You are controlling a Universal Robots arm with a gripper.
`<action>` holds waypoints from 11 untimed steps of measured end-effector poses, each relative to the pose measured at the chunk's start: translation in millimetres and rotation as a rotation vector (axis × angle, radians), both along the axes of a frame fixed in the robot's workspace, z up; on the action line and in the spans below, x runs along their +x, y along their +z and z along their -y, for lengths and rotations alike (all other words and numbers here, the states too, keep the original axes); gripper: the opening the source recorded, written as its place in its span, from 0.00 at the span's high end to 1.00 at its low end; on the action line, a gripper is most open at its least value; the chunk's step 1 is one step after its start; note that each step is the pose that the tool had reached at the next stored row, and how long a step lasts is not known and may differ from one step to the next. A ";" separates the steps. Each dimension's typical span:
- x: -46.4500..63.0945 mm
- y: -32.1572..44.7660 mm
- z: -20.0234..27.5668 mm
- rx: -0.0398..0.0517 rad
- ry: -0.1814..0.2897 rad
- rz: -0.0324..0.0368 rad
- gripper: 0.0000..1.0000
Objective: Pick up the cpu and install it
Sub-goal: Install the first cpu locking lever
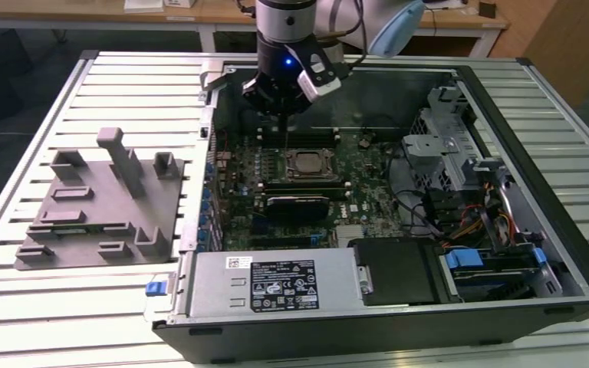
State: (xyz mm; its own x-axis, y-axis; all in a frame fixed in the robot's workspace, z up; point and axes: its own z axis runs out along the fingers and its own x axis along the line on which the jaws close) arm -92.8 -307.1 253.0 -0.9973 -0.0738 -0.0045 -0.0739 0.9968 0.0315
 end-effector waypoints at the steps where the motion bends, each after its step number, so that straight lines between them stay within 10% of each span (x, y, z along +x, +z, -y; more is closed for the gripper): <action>1: 0.7 0.0 0.0 -0.0001 0.000 0.0000 0.89; 11: 9.2 -0.1 0.0 0.0000 0.000 0.0000 0.89</action>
